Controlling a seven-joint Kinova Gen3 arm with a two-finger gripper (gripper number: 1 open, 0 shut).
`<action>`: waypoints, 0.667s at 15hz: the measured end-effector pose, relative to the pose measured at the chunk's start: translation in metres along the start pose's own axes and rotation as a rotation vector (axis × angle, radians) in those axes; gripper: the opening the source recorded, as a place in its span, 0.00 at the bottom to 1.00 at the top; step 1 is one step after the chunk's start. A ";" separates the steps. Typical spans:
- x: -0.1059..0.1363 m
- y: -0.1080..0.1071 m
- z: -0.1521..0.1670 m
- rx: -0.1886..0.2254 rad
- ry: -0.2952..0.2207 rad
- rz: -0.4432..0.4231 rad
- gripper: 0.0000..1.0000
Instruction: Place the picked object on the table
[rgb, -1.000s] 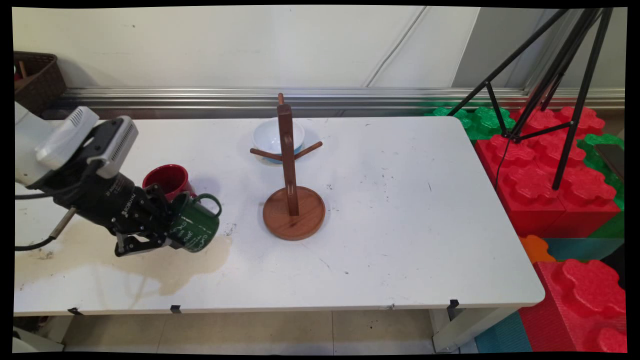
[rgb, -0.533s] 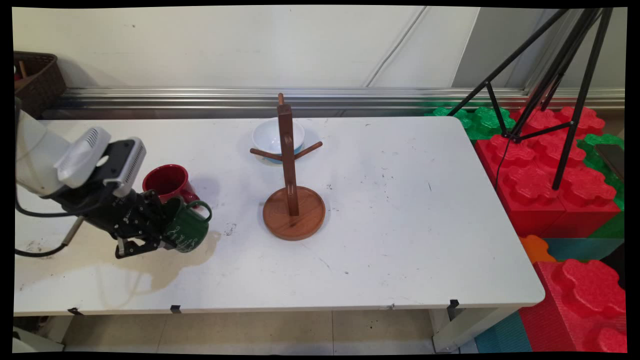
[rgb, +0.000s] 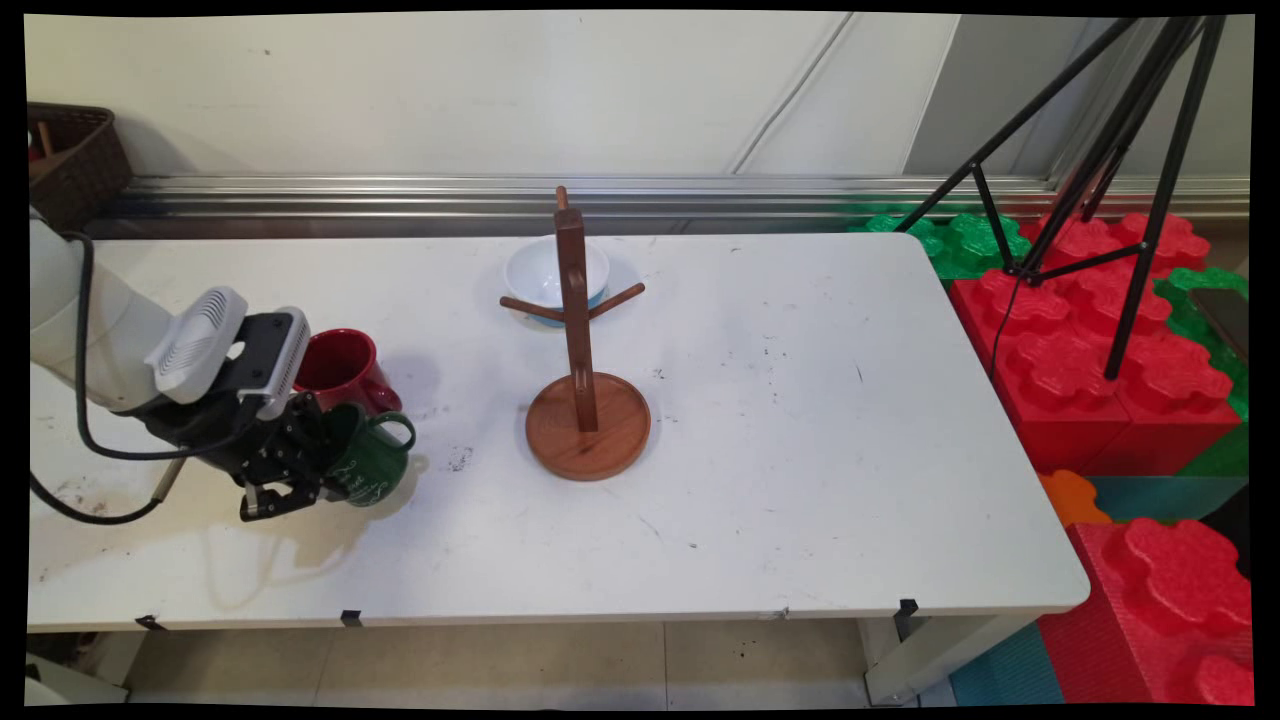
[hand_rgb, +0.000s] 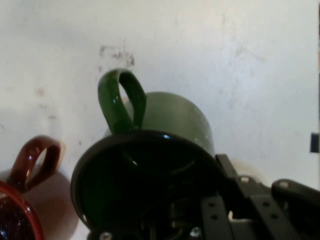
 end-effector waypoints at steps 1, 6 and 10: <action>-0.001 0.000 0.003 0.002 -0.007 0.003 0.00; -0.005 0.001 0.014 0.003 -0.029 0.012 0.00; -0.007 0.001 0.020 0.003 -0.038 0.019 0.00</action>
